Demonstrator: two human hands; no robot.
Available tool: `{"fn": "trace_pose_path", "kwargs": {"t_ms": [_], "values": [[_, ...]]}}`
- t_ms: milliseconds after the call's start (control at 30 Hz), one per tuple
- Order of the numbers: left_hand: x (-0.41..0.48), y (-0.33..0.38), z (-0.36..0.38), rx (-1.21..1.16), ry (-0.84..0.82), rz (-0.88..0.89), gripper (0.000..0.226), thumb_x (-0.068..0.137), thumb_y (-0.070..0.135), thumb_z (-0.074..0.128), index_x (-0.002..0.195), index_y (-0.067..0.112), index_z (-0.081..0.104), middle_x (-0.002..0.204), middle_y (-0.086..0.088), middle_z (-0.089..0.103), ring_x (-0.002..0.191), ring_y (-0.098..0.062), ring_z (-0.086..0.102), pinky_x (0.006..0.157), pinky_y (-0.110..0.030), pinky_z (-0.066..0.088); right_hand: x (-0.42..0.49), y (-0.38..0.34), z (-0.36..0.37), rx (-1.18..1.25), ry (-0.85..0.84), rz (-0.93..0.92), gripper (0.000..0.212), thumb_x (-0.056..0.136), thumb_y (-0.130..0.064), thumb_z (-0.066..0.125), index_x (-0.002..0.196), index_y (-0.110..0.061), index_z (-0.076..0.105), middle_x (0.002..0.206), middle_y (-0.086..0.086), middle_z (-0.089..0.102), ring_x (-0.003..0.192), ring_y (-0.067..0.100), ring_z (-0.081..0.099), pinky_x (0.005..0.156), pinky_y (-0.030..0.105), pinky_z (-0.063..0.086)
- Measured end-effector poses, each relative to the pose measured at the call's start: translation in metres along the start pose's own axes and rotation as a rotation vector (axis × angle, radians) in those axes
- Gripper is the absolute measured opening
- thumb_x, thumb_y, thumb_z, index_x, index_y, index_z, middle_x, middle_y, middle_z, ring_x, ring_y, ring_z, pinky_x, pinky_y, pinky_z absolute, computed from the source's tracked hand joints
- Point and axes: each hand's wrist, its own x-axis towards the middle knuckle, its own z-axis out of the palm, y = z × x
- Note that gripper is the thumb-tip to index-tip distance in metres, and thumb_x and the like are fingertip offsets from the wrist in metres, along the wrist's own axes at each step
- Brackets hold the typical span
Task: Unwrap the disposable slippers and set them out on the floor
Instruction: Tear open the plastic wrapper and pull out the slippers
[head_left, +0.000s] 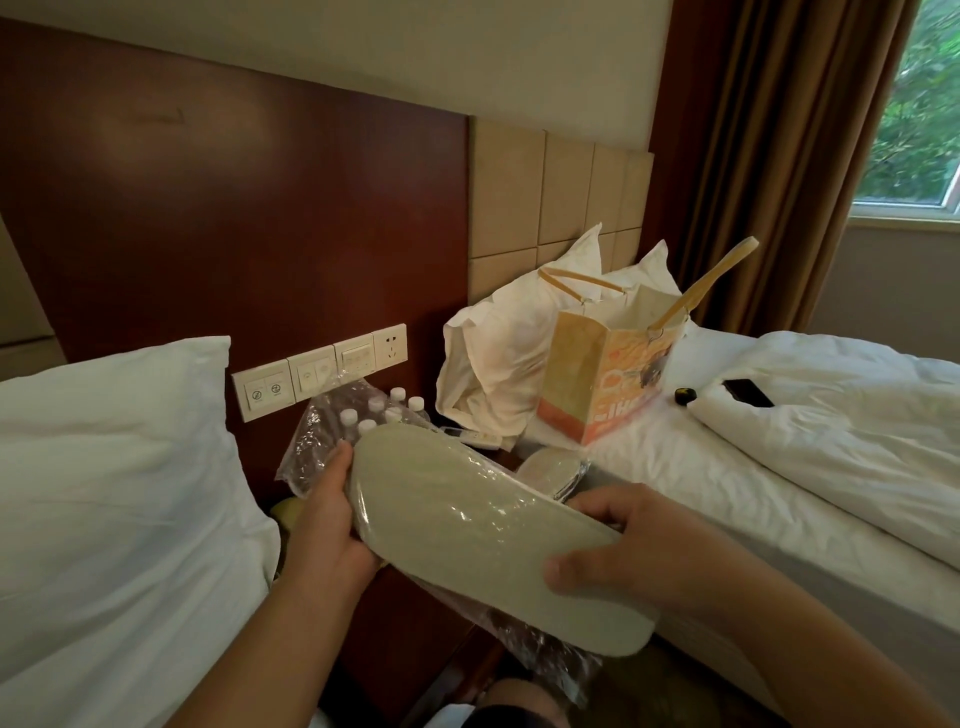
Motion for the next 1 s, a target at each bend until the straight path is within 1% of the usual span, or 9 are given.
{"fn": "trace_pose_path", "kwargs": {"t_ms": [100, 200, 300, 400, 467, 600, 667, 833, 1000], "values": [[0.003, -0.002, 0.0, 0.045, 0.032, -0.013, 0.029, 0.086, 0.043, 0.071, 0.106, 0.022, 0.075, 0.102, -0.009, 0.078, 0.088, -0.03, 0.075, 0.071, -0.051, 0.06, 0.003, 0.0, -0.001, -0.022, -0.022, 0.055, 0.031, 0.06, -0.048, 0.088, 0.086, -0.042, 0.074, 0.083, -0.02, 0.076, 0.071, 0.001, 0.073, 0.057, 0.018, 0.054], [0.007, 0.009, -0.006, -0.009, 0.012, 0.032, 0.019, 0.091, 0.036, 0.066, 0.089, 0.023, 0.079, 0.101, 0.001, 0.079, 0.094, -0.019, 0.074, 0.078, -0.046, 0.058, 0.0, 0.002, -0.01, 0.02, -0.065, 0.054, 0.028, 0.063, -0.042, 0.088, 0.088, -0.037, 0.077, 0.086, -0.011, 0.078, 0.076, 0.009, 0.075, 0.062, 0.025, 0.057], [0.014, 0.023, -0.016, -0.12, -0.058, 0.059, 0.041, 0.099, 0.031, 0.057, 0.133, 0.009, 0.059, 0.1, 0.022, 0.075, 0.105, 0.001, 0.067, 0.095, -0.034, 0.051, -0.002, 0.005, -0.014, 0.068, -0.082, 0.04, 0.03, 0.061, -0.04, 0.086, 0.089, -0.033, 0.078, 0.088, -0.005, 0.078, 0.078, 0.014, 0.076, 0.06, 0.024, 0.057], [0.005, 0.015, -0.024, 0.009, -0.183, -0.015, 0.088, 0.073, 0.069, 0.065, 0.144, 0.022, 0.046, 0.136, -0.01, 0.061, 0.127, -0.034, 0.055, 0.106, -0.058, 0.038, 0.001, 0.004, -0.011, 0.084, -0.071, 0.036, 0.035, 0.057, -0.042, 0.086, 0.09, -0.033, 0.078, 0.088, -0.005, 0.078, 0.077, 0.014, 0.076, 0.06, 0.025, 0.056], [-0.006, 0.003, -0.019, 0.023, -0.26, -0.045, 0.083, 0.073, 0.072, 0.061, 0.137, 0.02, 0.057, 0.137, -0.017, 0.06, 0.126, -0.039, 0.055, 0.109, -0.06, 0.035, 0.005, 0.004, -0.006, 0.093, -0.043, 0.037, 0.034, 0.058, -0.04, 0.086, 0.09, -0.032, 0.077, 0.087, -0.006, 0.078, 0.076, 0.014, 0.075, 0.059, 0.025, 0.056], [-0.022, -0.027, -0.01, 0.063, -0.187, 0.036, 0.056, 0.077, 0.054, 0.068, 0.118, 0.016, 0.071, 0.12, -0.016, 0.071, 0.106, -0.032, 0.07, 0.081, -0.05, 0.059, 0.011, 0.005, 0.006, 0.121, 0.017, 0.034, 0.024, 0.065, -0.031, 0.088, 0.087, -0.031, 0.077, 0.084, -0.008, 0.078, 0.073, 0.012, 0.075, 0.056, 0.024, 0.057], [-0.025, -0.035, -0.005, 0.137, -0.118, 0.049, 0.046, 0.071, 0.04, 0.077, 0.11, 0.016, 0.074, 0.111, -0.013, 0.075, 0.095, -0.027, 0.074, 0.067, -0.042, 0.061, 0.012, 0.006, 0.011, 0.128, 0.025, 0.038, 0.021, 0.068, -0.028, 0.087, 0.086, -0.034, 0.077, 0.083, -0.009, 0.078, 0.072, 0.011, 0.075, 0.056, 0.023, 0.058], [-0.023, -0.042, 0.001, 0.207, -0.083, 0.072, 0.069, 0.06, 0.034, 0.085, 0.123, 0.014, 0.064, 0.113, -0.012, 0.075, 0.1, -0.029, 0.072, 0.078, -0.046, 0.059, 0.012, 0.005, 0.015, 0.044, 0.048, 0.038, 0.029, 0.063, -0.045, 0.084, 0.088, -0.042, 0.07, 0.085, -0.017, 0.076, 0.072, 0.005, 0.074, 0.06, 0.025, 0.06], [-0.019, -0.034, 0.0, 0.233, -0.085, 0.135, 0.057, 0.066, 0.031, 0.082, 0.119, 0.018, 0.066, 0.11, -0.009, 0.076, 0.093, -0.026, 0.075, 0.069, -0.043, 0.06, 0.013, 0.007, 0.011, 0.014, 0.101, -0.014, 0.026, 0.066, -0.048, 0.084, 0.084, -0.044, 0.065, 0.083, -0.025, 0.072, 0.069, -0.001, 0.071, 0.051, 0.014, 0.052]]}}
